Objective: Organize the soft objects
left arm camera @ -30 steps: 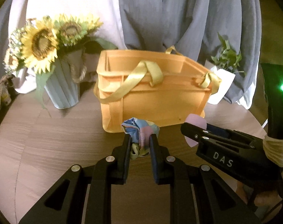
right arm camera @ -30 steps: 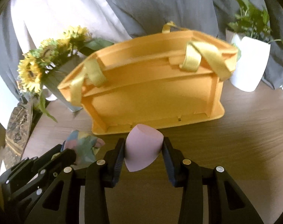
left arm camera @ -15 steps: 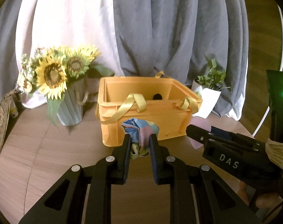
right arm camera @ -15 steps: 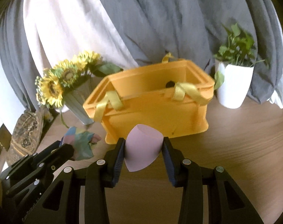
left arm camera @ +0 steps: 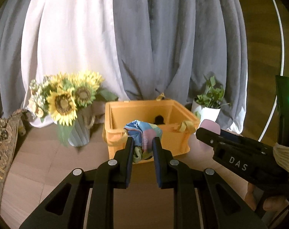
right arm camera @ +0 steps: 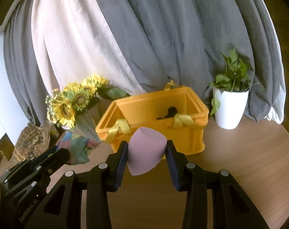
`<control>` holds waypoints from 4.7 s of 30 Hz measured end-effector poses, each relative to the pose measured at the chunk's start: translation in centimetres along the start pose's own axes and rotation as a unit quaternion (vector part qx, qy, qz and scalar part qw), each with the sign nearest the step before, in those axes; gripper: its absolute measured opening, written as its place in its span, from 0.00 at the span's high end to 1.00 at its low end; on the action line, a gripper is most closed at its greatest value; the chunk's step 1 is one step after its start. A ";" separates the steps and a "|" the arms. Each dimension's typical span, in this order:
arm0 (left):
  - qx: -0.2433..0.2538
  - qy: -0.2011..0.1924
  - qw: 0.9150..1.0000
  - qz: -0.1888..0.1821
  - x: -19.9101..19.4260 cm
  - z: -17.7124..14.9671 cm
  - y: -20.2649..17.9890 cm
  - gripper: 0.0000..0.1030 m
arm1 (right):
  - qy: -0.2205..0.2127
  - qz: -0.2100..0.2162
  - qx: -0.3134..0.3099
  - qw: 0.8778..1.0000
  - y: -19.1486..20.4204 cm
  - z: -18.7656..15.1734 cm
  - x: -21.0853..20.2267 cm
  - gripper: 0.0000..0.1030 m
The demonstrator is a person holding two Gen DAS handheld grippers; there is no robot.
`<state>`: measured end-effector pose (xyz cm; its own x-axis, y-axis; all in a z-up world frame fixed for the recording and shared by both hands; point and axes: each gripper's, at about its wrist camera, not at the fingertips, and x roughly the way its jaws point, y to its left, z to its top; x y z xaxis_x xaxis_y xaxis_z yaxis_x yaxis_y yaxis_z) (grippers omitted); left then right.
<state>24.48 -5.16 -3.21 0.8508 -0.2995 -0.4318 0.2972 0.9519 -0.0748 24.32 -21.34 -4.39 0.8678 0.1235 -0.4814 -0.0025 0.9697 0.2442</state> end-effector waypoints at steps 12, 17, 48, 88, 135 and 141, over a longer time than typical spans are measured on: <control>0.020 -0.051 0.999 0.004 -0.7 3.1 -0.5 0.80 | -0.047 0.008 -0.004 0.999 0.0 2.7 -1.5 0.60; 0.027 -0.067 0.997 0.004 -0.2 4.4 -0.8 0.80 | -0.063 0.012 -0.007 0.998 0.0 3.7 -1.4 0.60; 0.030 -0.062 0.998 0.014 10.7 9.4 -0.5 0.80 | -0.075 0.014 -0.014 0.997 -2.5 9.7 6.5 0.60; -0.004 0.040 0.997 0.067 19.2 7.6 2.4 0.46 | 0.048 -0.022 -0.004 0.999 -5.0 8.8 17.7 0.36; 0.013 -0.081 0.990 0.117 -13.4 0.4 -4.4 0.00 | -0.096 -0.093 -0.006 0.991 -1.0 -1.2 -16.0 0.14; 0.015 -0.089 0.989 0.119 -17.5 -1.6 -6.0 0.00 | -0.096 -0.091 -0.008 0.991 -1.3 -3.5 -20.1 0.14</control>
<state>7.07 -5.48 3.36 0.9600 -0.0763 -0.2695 0.0895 0.9953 0.0372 5.11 -24.32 2.04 0.9333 -0.0940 -0.3465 0.1556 0.9757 0.1545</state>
